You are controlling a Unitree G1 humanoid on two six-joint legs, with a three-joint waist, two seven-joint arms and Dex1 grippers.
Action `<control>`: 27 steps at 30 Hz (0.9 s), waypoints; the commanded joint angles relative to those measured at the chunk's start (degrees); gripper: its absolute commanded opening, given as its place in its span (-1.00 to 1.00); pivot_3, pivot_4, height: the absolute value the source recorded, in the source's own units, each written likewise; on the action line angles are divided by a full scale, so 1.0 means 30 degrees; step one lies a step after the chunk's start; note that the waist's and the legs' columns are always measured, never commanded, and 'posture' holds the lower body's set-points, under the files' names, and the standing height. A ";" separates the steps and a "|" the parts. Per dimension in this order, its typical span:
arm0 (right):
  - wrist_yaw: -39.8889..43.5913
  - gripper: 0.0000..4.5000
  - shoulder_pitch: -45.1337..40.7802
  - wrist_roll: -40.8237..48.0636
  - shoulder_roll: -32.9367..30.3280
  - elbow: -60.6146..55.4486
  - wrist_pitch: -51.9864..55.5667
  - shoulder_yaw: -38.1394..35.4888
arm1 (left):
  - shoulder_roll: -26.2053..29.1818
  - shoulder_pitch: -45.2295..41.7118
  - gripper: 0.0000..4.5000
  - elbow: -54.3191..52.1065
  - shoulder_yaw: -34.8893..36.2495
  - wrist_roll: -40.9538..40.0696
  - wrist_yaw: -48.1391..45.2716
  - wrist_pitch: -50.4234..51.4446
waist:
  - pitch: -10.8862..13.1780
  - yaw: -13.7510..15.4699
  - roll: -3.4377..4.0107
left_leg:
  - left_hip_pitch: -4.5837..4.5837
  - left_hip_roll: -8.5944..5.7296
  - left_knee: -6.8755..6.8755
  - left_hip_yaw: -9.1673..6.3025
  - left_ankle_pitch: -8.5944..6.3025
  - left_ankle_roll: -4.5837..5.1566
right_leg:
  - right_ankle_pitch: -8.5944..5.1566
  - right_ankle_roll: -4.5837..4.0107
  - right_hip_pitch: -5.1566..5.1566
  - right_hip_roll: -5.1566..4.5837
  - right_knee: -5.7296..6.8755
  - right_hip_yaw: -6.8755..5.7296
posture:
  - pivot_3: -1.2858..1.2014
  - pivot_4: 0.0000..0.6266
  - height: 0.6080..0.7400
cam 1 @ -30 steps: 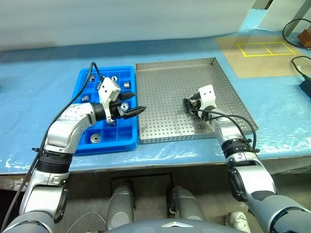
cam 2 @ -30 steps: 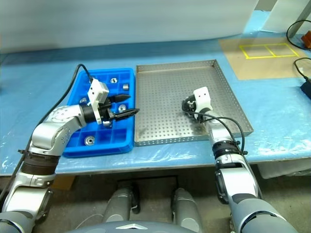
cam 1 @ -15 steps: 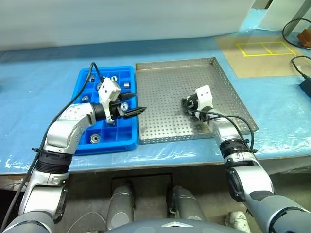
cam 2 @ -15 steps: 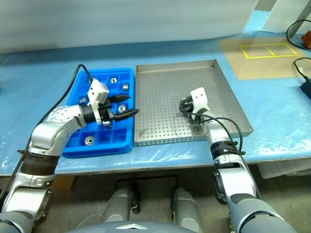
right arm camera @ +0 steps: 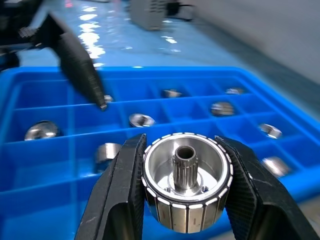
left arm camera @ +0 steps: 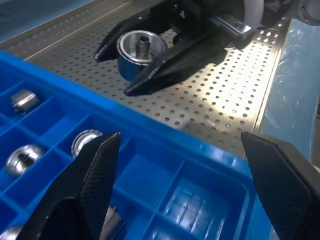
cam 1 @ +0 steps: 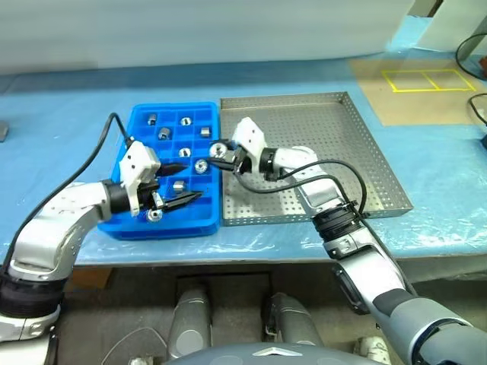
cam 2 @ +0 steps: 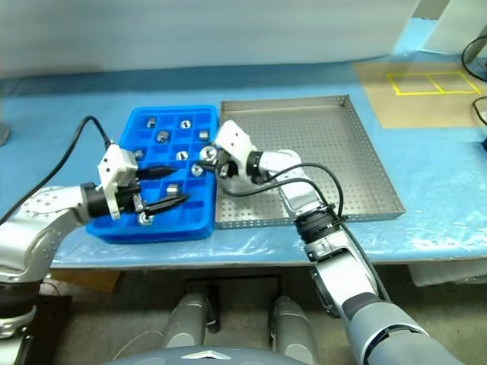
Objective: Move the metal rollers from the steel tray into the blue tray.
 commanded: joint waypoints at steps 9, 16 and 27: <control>0.2862 -0.26 -0.0294 -0.0399 -0.0177 -0.0067 0.0661 0.1479 | -0.0211 0.4466 0.80 -0.4428 0.3619 -0.1297 0.2710 0.1213 | 0.0000 0.1550 -0.0004 | 0.0013 0.0000 -0.0008 -0.0019 0.0009 -0.0022 | -0.0006 0.0012 0.0006 -0.0003 0.0011 -0.0004 | 0.33 -0.52 1.00; 0.4848 -0.26 0.0653 0.0743 -0.1713 -0.1735 0.4145 0.1439 | -0.0485 0.4759 0.80 -0.4711 0.3262 -0.1649 0.3470 0.1272 | -0.0001 0.2044 -0.0005 | 0.0018 0.0000 -0.0025 -0.0023 0.0014 -0.0031 | -0.0012 0.0024 -0.0003 0.0002 0.0009 0.0007 | 0.31 -0.52 1.00; 0.3556 0.63 0.0674 0.0537 -0.1444 -0.2221 0.4857 0.1121 | -0.0105 0.2668 0.80 -0.2805 0.1778 -0.1159 0.2852 0.0760 | -0.0003 0.1817 -0.0008 | 0.0017 0.0005 -0.0032 -0.0020 0.0030 -0.0057 | -0.0009 0.0025 -0.0025 0.0017 0.0017 0.0018 | 0.25 -0.52 1.00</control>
